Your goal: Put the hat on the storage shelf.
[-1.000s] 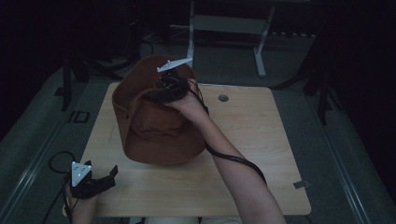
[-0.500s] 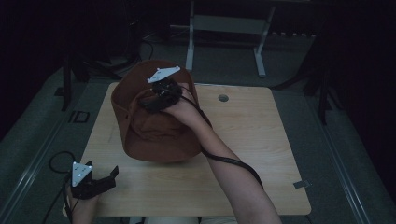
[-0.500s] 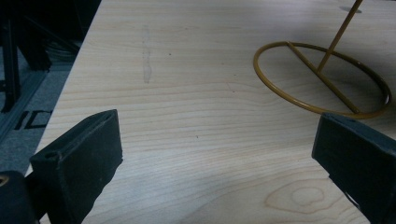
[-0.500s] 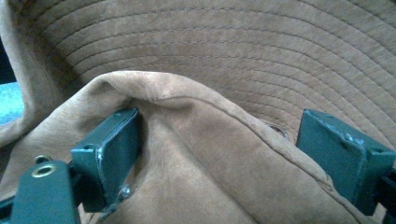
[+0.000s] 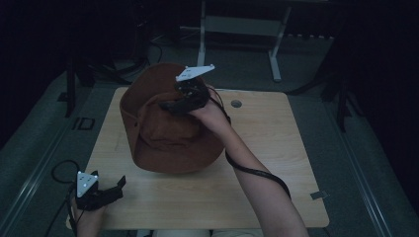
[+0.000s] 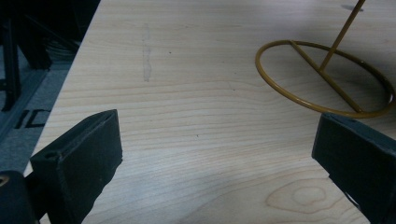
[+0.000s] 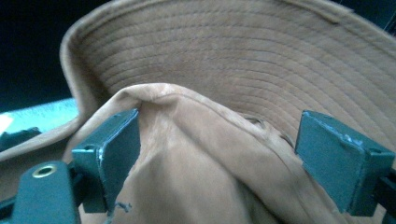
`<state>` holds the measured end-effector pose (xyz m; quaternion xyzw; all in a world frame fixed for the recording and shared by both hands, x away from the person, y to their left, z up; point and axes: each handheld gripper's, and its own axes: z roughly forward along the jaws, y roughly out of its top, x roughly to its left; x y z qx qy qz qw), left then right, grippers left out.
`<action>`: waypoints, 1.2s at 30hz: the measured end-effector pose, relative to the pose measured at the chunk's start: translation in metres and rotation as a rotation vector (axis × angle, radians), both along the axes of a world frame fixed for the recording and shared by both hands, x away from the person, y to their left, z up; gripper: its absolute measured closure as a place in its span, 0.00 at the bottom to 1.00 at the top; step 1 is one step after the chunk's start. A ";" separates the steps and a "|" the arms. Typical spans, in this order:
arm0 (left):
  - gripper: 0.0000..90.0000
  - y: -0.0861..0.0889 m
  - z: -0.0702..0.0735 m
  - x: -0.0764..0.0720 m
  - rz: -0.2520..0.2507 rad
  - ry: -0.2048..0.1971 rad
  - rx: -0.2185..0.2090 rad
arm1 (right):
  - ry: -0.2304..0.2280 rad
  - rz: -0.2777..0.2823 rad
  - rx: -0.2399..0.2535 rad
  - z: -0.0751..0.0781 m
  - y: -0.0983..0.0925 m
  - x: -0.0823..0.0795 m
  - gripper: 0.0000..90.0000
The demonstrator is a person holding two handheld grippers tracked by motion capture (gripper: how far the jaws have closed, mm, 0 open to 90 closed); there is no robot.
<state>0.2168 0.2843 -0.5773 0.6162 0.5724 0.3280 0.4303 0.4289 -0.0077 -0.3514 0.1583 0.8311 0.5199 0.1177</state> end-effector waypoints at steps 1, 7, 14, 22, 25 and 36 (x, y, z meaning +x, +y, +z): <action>0.02 0.000 0.000 0.000 -0.002 0.000 0.001 | 0.004 0.000 0.005 0.000 -0.004 -0.001 0.15; 0.02 -0.003 -0.001 0.001 -0.024 -0.005 0.011 | 0.005 0.004 -0.016 -0.005 -0.031 -0.007 0.15; 0.02 -0.006 -0.001 -0.001 -0.035 -0.010 0.012 | 0.021 -0.009 0.003 -0.020 -0.062 -0.013 0.16; 0.02 -0.006 -0.003 -0.003 -0.014 -0.031 0.017 | 0.024 -0.029 0.008 -0.037 -0.098 -0.023 0.16; 0.02 -0.004 -0.002 -0.003 -0.010 -0.027 0.013 | 0.029 -0.036 0.010 -0.043 -0.112 -0.027 0.16; 0.02 -0.007 -0.004 -0.002 -0.024 -0.012 0.024 | 0.055 -0.060 0.040 -0.067 -0.161 -0.046 0.16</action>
